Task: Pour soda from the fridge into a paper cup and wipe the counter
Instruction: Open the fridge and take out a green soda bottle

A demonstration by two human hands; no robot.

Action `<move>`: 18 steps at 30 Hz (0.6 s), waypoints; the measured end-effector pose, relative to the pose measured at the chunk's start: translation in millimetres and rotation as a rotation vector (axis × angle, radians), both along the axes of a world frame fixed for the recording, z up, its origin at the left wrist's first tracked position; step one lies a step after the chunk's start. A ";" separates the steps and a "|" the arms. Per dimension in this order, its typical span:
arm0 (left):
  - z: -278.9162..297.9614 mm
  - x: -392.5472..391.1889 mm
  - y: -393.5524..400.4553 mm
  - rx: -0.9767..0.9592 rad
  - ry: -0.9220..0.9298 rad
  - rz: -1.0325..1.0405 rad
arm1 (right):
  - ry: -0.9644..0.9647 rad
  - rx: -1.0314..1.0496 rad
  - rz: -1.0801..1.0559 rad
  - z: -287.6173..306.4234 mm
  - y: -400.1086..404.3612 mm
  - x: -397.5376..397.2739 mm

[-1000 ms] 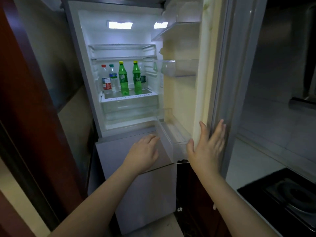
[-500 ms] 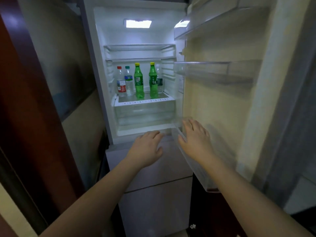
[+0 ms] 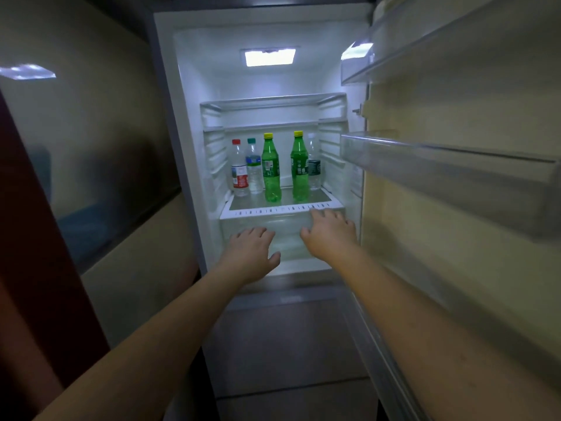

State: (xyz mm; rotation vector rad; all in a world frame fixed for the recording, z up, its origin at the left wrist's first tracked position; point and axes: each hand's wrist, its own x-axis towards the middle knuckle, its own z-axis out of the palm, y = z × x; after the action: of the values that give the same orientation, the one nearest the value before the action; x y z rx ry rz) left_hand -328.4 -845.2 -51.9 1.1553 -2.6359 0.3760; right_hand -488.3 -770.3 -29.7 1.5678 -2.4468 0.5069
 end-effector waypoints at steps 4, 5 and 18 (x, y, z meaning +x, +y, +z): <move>3.4 -14.8 -20.7 -0.007 -0.013 0.030 | 0.034 0.002 0.052 0.4 -24.6 -8.7; 3.7 -18.2 -25.8 -0.007 -0.014 0.027 | 0.035 0.001 0.054 1.9 -30.2 -12.3; 9.5 -59.5 -133.3 -0.062 0.085 -0.003 | 0.083 0.025 0.079 5.9 -124.2 -40.7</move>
State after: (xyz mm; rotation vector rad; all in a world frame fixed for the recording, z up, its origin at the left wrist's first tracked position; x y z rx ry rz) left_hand -388.0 -978.5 -42.3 1.1231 -2.5341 0.3961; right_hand -529.0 -894.6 -23.8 1.6666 -2.3466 0.4167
